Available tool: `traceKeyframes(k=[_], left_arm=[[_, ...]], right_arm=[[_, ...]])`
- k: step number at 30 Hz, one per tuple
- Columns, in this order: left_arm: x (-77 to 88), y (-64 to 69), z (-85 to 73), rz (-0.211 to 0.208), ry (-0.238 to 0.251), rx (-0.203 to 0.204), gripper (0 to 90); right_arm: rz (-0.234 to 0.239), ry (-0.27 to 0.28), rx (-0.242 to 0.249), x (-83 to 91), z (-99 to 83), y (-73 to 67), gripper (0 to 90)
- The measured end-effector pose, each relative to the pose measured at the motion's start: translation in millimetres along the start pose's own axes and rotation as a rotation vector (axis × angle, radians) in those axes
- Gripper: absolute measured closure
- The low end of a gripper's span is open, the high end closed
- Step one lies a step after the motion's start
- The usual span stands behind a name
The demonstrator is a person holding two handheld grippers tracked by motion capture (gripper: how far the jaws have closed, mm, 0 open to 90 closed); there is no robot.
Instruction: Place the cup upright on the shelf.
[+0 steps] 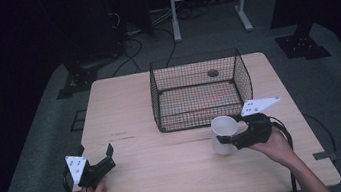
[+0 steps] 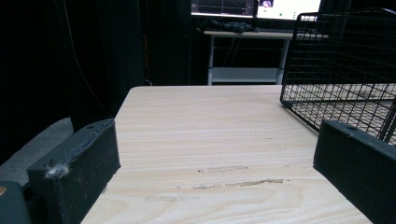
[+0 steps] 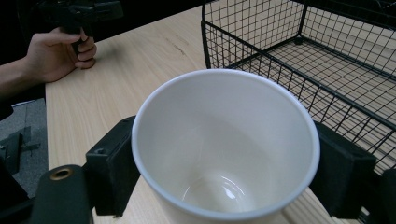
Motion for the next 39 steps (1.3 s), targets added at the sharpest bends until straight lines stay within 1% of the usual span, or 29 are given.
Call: traceKeyframes(k=[7,19,21,29,39], left_arm=[[0.0,-0.2,0.0,0.000,0.000,0.000,0.0],[0.1,-0.3,-0.1,0.001,-0.002,0.001,0.0],[0.1,-0.2,0.0,0.000,-0.001,0.001,0.0],[0.1,-0.2,0.0,0.000,-0.001,0.005,0.0],[0.1,-0.2,0.0,0.000,0.000,0.005,0.0]], right_arm=[[0.006,0.007,-0.001,2.1,10.3,1.1,19.7],[0.007,0.019,0.014,5.0,29.6,2.9,19.7],[0.014,0.023,0.015,5.6,33.4,2.7,19.7],[0.020,0.031,0.032,8.3,52.7,2.9,19.7],[0.020,0.044,0.039,9.2,77.1,9.3,19.7]])
Point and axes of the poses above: each handheld gripper's, and its own axes: x roughly backward along the jaws, z roughly out of its top, y roughly to its right, the point moved 8 cm from there along -x, roughly forward along the jaws, and after that the axes turned 2 degrees about -x, right-handed, at the moved point
